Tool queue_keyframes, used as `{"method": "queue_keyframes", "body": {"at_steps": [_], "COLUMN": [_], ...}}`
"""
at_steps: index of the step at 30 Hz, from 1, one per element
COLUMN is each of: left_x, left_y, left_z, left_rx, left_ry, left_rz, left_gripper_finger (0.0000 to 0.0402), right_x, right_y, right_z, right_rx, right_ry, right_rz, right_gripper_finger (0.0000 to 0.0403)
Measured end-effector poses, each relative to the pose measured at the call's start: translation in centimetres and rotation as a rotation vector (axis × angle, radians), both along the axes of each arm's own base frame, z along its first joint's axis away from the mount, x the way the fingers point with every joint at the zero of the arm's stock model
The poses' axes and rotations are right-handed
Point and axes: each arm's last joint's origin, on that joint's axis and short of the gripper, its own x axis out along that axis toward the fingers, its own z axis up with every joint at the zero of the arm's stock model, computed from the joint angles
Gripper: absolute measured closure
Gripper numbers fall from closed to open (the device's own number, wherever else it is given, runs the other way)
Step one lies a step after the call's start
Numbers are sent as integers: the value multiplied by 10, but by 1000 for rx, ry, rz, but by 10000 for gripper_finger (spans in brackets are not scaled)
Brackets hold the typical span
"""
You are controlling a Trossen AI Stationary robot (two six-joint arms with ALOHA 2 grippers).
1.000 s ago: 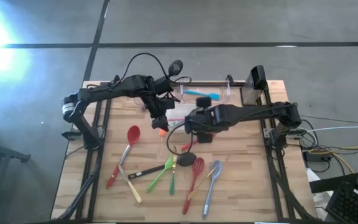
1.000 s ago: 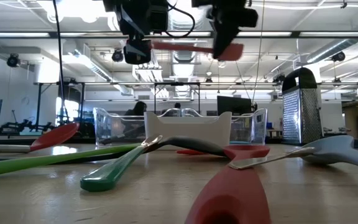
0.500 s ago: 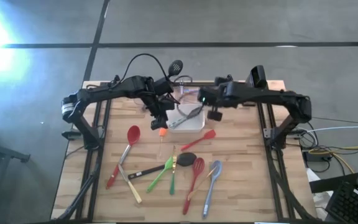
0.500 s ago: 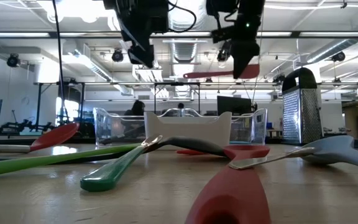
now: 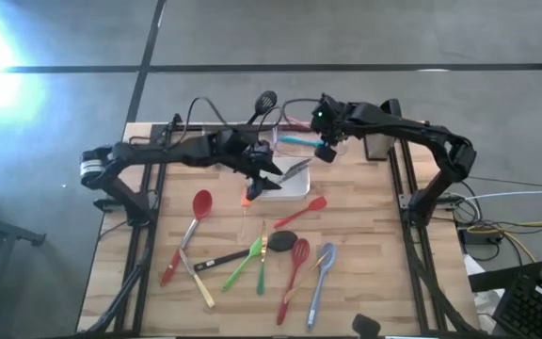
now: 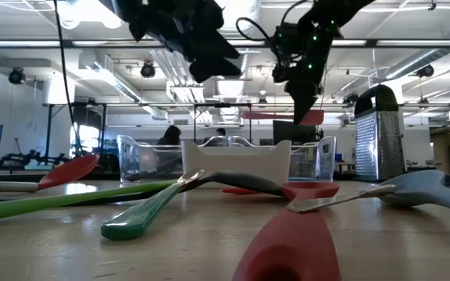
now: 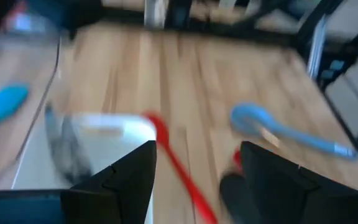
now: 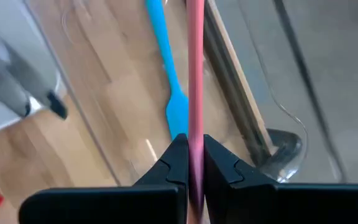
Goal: Pick & Place Kitchen Items
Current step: Put the pink spatula into the right transparent bin
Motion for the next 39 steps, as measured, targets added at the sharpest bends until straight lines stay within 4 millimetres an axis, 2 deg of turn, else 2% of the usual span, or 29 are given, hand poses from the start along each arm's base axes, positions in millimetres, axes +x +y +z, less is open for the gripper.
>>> {"method": "queue_keyframes", "body": {"at_steps": [3, 7, 12, 16, 21, 28, 33, 39], "left_x": [0, -3, -13, -28, -58, -94, -108, -115], "left_y": [-7, -18, -35, -50, -61, -66, -67, -67], "left_z": [-12, -26, -37, -34, -17, -18, -22, -20], "left_rx": [3, 68, 187, 251, 282, 282, 269, 267], "left_ry": [-103, -179, -198, -243, -392, -527, -565, -593], "left_rz": [2, 22, 71, 85, 93, 105, 115, 119], "left_gripper_finger": [165, 165, 165, 165, 165, 165, 165, 165], "right_x": [-1, 2, 8, 12, 16, 21, 23, 25], "right_y": [-10, -15, -19, -22, -27, -36, -42, -49], "right_z": [-5, -11, -25, -35, -50, -67, -77, -90], "right_rx": [8, 7, 31, 40, 66, 75, 84, 92], "right_ry": [-10, -3, 29, 55, 80, 88, 91, 112], "right_rz": [-18, -3, 9, 28, 37, 42, 44, 49], "right_gripper_finger": [392, 392, 392, 392, 392, 392, 392, 392]}}
